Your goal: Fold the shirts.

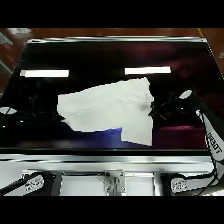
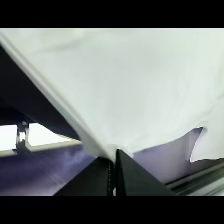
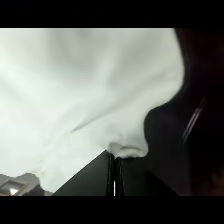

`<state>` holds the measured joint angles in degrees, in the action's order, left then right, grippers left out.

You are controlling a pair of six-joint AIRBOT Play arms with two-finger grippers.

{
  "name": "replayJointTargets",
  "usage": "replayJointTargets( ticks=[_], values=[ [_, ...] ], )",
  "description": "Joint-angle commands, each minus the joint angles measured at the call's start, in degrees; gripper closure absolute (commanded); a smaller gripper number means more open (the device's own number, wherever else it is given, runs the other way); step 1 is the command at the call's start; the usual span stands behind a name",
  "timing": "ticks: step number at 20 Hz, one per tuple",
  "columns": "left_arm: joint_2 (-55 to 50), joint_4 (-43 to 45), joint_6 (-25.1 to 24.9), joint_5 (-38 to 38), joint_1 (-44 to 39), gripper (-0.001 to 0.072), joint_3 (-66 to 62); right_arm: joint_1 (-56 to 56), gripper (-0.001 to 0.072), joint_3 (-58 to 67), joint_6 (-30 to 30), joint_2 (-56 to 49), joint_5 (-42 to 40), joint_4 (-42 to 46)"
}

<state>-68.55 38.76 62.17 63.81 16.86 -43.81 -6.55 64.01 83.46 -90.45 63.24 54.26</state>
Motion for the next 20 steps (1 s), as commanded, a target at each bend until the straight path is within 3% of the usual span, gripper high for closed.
replayJointTargets(
  ticks=[1, 3, 9, 11, 13, 16, 20],
  values=[
    [6.99, 0.68, 0.00, -0.24, -0.07, 0.0674, -10.82, 0.39, 0.0651, 9.51, -10.16, 8.09, 0.33, -1.77],
    [12.46, 1.53, 0.02, -1.40, -0.07, 0.0674, -23.10, 0.22, 0.0650, 19.04, -14.88, 15.43, -0.74, -1.70],
    [25.29, 1.57, 0.55, -15.17, -0.09, 0.0673, -59.12, 0.22, 0.0650, 47.08, -13.92, 34.53, -12.76, 2.86],
    [28.09, 2.51, 5.68, -16.33, -0.09, 0.0673, -64.04, 0.22, 0.0650, 52.33, -10.88, 39.50, -12.00, 8.37],
    [30.25, 7.56, 10.25, -12.81, -0.09, 0.0673, -65.64, 0.22, 0.0650, 53.42, -6.10, 44.00, -9.16, 14.45],
    [33.81, 23.37, 16.79, -3.02, -0.09, 0.0672, -65.66, 0.24, 0.0650, 53.42, 1.03, 50.80, 2.49, 27.56],
    [34.49, 24.44, 18.69, 10.29, -0.09, 0.0672, -65.53, 0.24, 0.0650, 53.42, 2.62, 54.27, 14.82, 28.33]
  ],
)
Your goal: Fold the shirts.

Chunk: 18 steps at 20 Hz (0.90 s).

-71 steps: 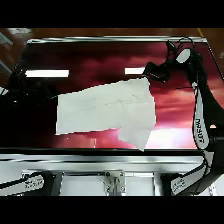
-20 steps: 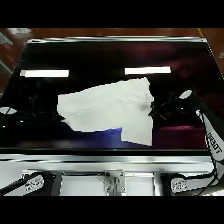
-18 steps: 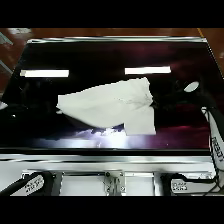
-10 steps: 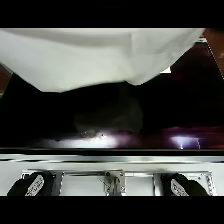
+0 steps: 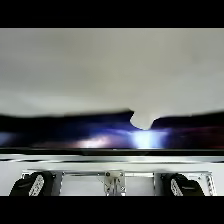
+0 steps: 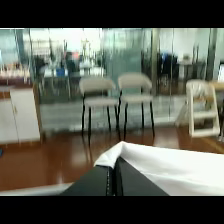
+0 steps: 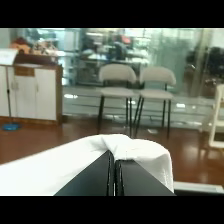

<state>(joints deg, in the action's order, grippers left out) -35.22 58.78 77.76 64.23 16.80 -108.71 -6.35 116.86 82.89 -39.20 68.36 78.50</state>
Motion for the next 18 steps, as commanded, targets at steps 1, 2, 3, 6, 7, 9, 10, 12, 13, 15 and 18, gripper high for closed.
replayJointTargets(
  ticks=[1, 2, 3, 6, 7, 9, 10, 12, 13, 15, 18],
  values=[
    [1.01, 3.17, 3.13, 13.35, -0.02, 0.0672, -0.09, 0.04, 0.0649, 0.57, 3.98, 2.62, 13.14, 4.13],
    [0.76, 2.29, 3.13, 16.68, -0.02, 0.0672, 1.07, 0.02, 0.0650, 0.57, 3.93, 1.77, 16.79, 4.13],
    [0.35, 2.14, 3.10, 19.65, -0.02, 0.0672, 2.51, 0.04, 0.0650, 0.55, 4.11, 0.24, 21.24, 3.52],
    [-1.18, 2.32, 1.73, 23.37, -0.02, 0.0672, 9.99, 0.04, 0.0650, -0.55, 4.11, -6.43, 32.76, 2.82],
    [-2.05, 2.32, 0.70, 22.99, -0.02, 0.0672, 12.92, 0.04, 0.0650, -1.97, 4.13, -8.81, 34.69, 2.56],
    [-5.62, 2.27, 0.24, 22.12, -0.04, 0.0672, 18.97, 0.04, 0.0650, -5.66, 4.28, -14.45, 36.63, 1.14],
    [-8.00, 2.29, -0.44, 21.77, -0.04, 0.0672, 21.73, 0.04, 0.0650, -8.22, 5.14, -17.11, 36.74, 0.48],
    [-14.27, 2.27, -2.71, 21.49, -0.04, 0.0672, 26.49, 0.13, 0.0650, -14.73, 5.16, -22.71, 34.49, -0.42],
    [-17.79, 2.27, -2.78, 20.79, -0.04, 0.0672, 27.78, 0.61, 0.0650, -17.68, 5.18, -25.35, 31.56, -0.39],
    [-26.01, 2.12, -2.75, 18.21, -0.07, 0.0672, 28.70, 2.29, 0.0650, -22.21, 5.92, -31.43, 22.12, -0.42],
    [-38.86, -0.48, -3.76, 10.86, -0.44, 0.0672, 28.68, 6.21, 0.0650, -23.30, 6.78, -42.97, 6.21, -0.48]
  ],
)
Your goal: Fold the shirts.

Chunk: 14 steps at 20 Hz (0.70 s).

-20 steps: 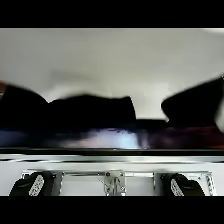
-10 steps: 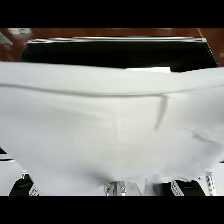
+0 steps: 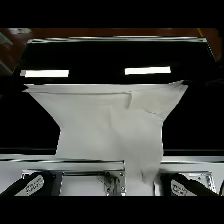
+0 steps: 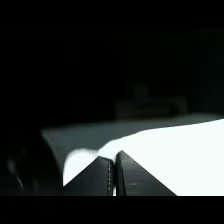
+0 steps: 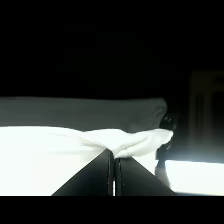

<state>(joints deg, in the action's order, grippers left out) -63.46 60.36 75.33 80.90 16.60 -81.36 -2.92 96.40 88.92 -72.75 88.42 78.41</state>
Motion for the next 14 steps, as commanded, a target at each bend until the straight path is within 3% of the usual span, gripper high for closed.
replayJointTargets(
  ticks=[1, 4, 7, 14],
  values=[
    [-14.67, -3.61, -3.30, -9.46, -0.59, 0.0672, 1.33, 4.13, 0.0650, -2.84, 0.63, -12.92, -19.26, -0.33],
    [-23.76, -5.55, -7.37, -20.02, -1.25, 0.0672, 1.33, 6.40, 0.0649, -2.84, 0.66, -21.68, -35.19, -0.35],
    [-29.00, -5.57, -8.92, -26.97, -1.29, 0.0672, 1.33, 7.06, 0.0649, -2.84, 0.66, -27.30, -45.72, -1.44],
    [-33.09, -5.55, -12.72, -27.78, -1.64, 0.0672, 1.36, 7.04, 0.0650, -2.84, 0.72, -33.03, -45.57, -5.05]
  ],
)
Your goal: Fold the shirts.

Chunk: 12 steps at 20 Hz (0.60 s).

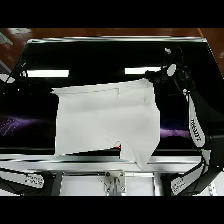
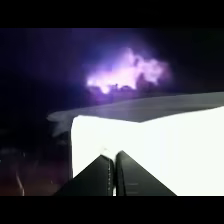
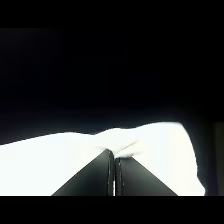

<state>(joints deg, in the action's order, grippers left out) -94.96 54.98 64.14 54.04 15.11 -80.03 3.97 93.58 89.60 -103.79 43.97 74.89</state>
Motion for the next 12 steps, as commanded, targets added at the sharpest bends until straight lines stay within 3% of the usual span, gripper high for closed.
replayJointTargets(
  ticks=[1, 5, 7, 12],
  values=[
    [-1.60, -0.13, -1.51, 0.72, -0.15, 0.0672, 0.02, 0.15, 0.0649, -0.02, 0.04, -1.81, 0.26, -1.55],
    [-1.60, 4.72, 3.52, 13.79, -0.17, 0.0672, 0.02, -0.13, 0.0650, -0.02, 1.33, -0.39, 17.20, 0.74],
    [-1.64, 5.29, 3.78, 19.74, -0.15, 0.0672, 0.04, -0.11, 0.0650, -0.04, 1.57, -0.44, 24.22, 1.51],
    [-1.66, 10.16, 10.19, 25.18, -0.15, 0.0672, 0.24, -0.11, 0.0650, -0.04, 3.28, -0.44, 30.18, 5.38]
  ],
)
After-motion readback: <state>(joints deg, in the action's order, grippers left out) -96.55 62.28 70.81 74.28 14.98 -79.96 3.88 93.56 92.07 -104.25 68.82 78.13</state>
